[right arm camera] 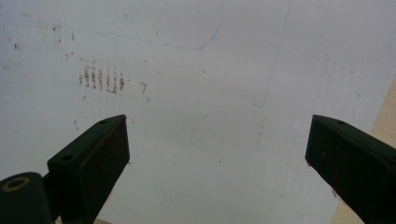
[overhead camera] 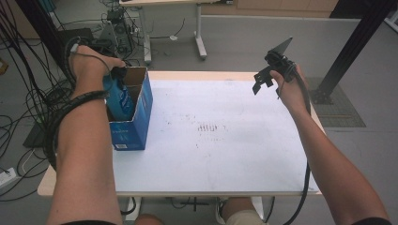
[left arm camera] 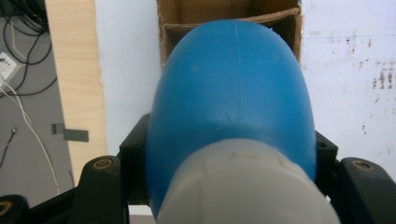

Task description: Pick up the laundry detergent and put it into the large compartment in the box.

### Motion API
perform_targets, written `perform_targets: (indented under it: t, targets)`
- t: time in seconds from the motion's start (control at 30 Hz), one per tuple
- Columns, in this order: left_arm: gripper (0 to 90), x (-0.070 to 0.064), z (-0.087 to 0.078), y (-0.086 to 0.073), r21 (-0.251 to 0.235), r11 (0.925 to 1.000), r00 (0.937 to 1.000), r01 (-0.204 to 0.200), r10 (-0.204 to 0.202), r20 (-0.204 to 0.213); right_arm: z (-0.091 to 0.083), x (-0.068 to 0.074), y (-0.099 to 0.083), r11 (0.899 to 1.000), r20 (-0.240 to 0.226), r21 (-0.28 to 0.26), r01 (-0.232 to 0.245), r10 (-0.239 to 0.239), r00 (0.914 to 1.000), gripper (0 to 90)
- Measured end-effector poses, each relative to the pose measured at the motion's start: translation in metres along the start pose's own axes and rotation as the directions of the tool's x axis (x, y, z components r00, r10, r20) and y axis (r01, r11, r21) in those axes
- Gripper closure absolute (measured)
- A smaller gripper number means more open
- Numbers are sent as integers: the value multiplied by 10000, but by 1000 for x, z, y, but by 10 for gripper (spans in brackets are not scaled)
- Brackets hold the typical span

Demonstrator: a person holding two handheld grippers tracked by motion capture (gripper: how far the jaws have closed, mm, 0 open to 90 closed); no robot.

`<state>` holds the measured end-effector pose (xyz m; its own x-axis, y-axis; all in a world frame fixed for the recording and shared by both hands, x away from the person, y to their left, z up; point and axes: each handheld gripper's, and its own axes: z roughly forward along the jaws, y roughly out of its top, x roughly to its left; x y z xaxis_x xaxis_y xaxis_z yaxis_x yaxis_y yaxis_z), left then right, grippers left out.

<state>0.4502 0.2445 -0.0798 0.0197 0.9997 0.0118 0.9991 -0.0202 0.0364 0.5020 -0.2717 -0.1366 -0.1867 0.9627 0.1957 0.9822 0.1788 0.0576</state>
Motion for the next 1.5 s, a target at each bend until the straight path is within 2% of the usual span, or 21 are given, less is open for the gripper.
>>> perform_targets:
  t: [0.47, 1.5]
  targets:
    - [381, -13, 40, -3, 4, 9997, 9993, -227, 227, -310, 7, -1, 1, 9999, -8, 108, -21, 21, 10000, 64]
    - [380, -14, 84, -6, 116, 9988, 9986, -484, 486, -198, 19, 0, 6, 9994, 63, 339, -98, 96, 9999, 64]
